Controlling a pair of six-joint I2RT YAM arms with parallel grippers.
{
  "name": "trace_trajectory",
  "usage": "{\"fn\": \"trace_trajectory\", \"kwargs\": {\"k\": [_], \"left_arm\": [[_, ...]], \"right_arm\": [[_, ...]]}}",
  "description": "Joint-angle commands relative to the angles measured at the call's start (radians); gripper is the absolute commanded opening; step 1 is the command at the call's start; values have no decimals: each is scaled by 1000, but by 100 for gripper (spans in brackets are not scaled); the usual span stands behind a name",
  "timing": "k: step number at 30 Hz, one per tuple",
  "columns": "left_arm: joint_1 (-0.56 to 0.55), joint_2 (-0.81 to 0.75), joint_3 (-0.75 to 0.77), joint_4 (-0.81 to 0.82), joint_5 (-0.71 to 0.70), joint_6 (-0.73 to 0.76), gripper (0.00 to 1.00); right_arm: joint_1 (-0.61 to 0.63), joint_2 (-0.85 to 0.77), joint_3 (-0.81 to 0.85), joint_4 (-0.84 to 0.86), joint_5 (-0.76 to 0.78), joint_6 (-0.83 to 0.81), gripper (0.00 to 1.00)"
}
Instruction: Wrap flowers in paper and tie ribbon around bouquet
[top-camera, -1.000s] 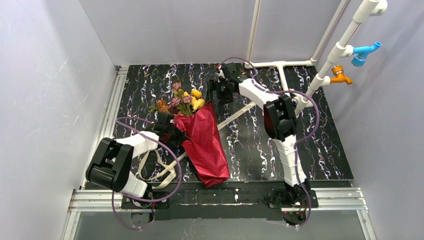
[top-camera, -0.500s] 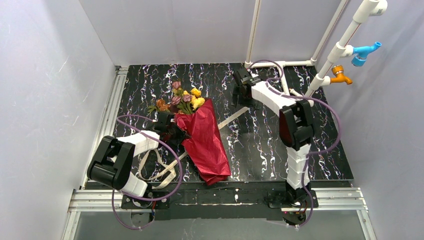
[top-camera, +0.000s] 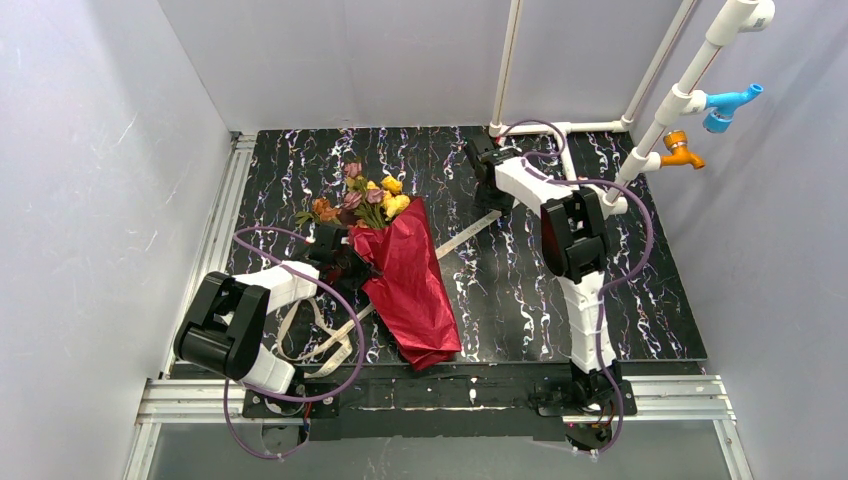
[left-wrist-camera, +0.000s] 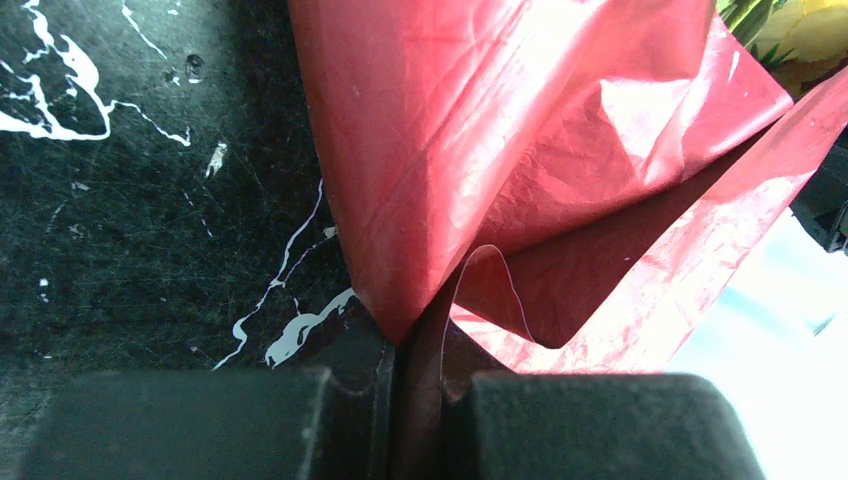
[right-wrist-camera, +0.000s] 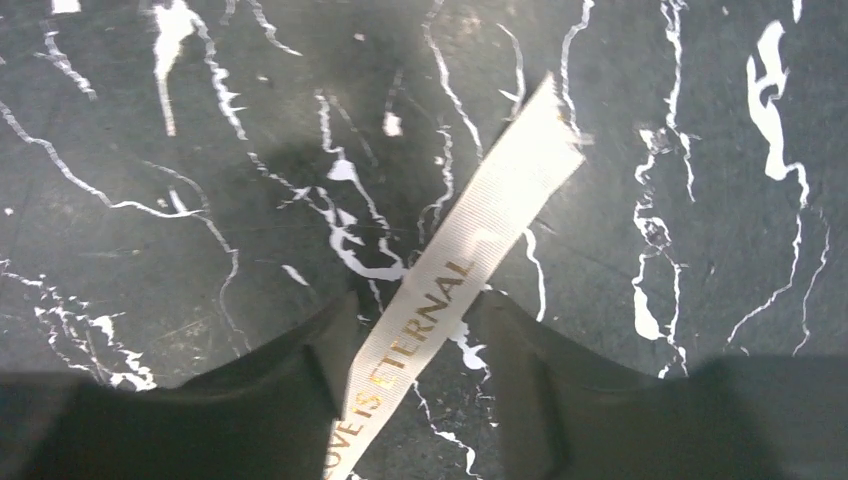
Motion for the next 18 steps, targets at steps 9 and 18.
{"fn": "trace_trajectory", "kwargs": {"k": [9, 18], "left_arm": [[-1, 0, -19, -85, -62, 33, 0], [-1, 23, 6, -143, -87, 81, 0]], "right_arm": [[-48, -34, -323, 114, -36, 84, 20], [-66, -103, -383, 168, -130, 76, 1]]}}
